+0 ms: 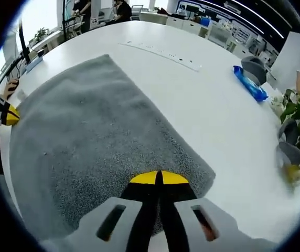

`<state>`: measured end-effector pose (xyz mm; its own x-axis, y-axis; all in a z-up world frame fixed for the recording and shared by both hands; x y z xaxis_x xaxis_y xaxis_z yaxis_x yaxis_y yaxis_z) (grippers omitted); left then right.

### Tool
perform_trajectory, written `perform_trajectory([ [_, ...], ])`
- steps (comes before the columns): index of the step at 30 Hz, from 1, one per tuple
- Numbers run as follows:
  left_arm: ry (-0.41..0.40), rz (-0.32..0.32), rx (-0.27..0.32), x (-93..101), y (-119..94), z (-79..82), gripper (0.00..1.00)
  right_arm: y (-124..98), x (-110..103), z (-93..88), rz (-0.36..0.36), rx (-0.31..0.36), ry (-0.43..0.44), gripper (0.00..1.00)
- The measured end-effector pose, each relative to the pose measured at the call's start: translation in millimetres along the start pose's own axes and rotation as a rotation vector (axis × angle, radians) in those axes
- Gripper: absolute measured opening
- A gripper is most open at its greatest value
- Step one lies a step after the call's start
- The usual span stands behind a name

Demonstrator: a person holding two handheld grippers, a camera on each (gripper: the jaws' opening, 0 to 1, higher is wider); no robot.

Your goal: Fold the towel on the table until its edges align and the towel forms a compact rectangular stack.

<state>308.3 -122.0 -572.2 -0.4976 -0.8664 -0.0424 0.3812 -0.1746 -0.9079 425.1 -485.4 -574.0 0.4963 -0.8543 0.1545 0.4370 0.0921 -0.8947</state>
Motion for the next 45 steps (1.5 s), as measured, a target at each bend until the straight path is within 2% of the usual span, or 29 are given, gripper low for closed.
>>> perform_trajectory([
  [10, 0.018, -0.005, 0.012, -6.0, 5, 10.4, 0.01, -7, 1, -18.1, -0.016, -0.011, 0.02, 0.0],
  [30, 0.182, -0.007, -0.045, -13.2, 18, 43.5, 0.01, -20, -2, -45.6, -0.034, -0.01, 0.086, 0.0],
  [45, 0.256, -0.021, -0.089, -19.8, 27, 65.9, 0.02, -31, -5, -68.7, -0.014, 0.007, 0.128, 0.0],
])
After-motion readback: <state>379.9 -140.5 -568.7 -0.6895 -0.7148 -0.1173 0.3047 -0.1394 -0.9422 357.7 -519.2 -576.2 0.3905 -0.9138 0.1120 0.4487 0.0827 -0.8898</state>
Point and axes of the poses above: the point that each gripper's makers call its tool centre point, and the gripper's own axes: y roughly forward along the fingers, x roughly to its right, z roughly out of its top, the point moved 10 cm from there along -y, roughly backward along the fingers, and after that the axes turned 6 degrees about -x, right-handed, at the moved point
